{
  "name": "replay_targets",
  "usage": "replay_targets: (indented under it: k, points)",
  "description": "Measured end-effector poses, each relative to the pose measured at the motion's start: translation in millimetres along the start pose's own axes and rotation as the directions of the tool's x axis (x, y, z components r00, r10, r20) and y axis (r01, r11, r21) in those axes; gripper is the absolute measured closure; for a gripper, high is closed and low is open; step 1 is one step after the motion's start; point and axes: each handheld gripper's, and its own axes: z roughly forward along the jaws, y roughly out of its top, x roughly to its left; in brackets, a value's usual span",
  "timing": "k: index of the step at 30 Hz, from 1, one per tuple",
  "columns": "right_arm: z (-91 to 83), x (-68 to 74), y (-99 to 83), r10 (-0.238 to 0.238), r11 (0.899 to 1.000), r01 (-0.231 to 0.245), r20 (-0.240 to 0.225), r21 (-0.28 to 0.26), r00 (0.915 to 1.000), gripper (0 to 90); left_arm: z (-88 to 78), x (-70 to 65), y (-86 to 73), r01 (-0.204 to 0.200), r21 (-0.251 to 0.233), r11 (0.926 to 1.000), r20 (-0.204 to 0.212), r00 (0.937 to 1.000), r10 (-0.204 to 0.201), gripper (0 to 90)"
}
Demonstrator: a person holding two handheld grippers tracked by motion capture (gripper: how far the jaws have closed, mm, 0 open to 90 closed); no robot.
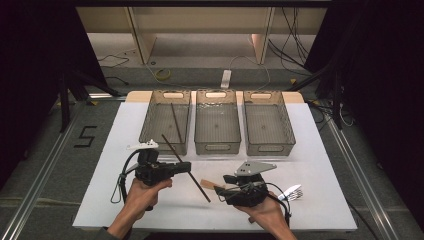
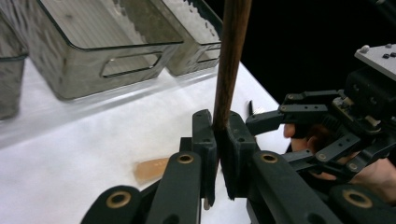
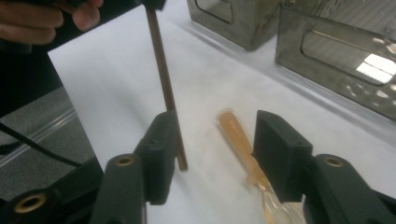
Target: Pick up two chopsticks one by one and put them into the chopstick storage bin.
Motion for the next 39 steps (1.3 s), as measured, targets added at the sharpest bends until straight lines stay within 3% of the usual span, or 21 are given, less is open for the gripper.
replay_targets:
  k: [6,18,25,31,39]
  points:
    - [-7.4,-9.7,-4.6,0.002,1.0,-0.002,0.02,0.014,0.9998,41.8,-7.2,1.1,7.4,-0.017,0.001,0.9998,-0.032,0.9993,0.017,84.5]
    - [-25.9,-24.0,-18.6,0.03,0.999,-0.03,0.051,0.009,0.9982,36.6,-21.2,12.6,24.5,0.003,-0.005,1.0,-0.073,0.9974,-0.003,84.5]
    - [-34.8,-25.8,-23.6,0.035,0.999,-0.035,0.07,-0.003,0.9969,33.7,-29.8,18.1,52.3,-0.008,-0.039,0.9992,-0.096,0.9954,0.004,84.5]
    - [-40.1,-26.2,-28.6,0.04,0.999,-0.04,0.071,-0.004,0.9967,32.4,-39.5,23.6,79.7,-0.02,-0.043,0.9989,-0.148,0.9888,0.014,84.4]
    - [-41.7,-25.2,-31.1,0.034,0.999,-0.034,0.069,-0.009,0.997,30.9,-52.2,30.7,112.5,-0.038,-0.062,0.9973,-0.188,0.9819,0.026,84.4]
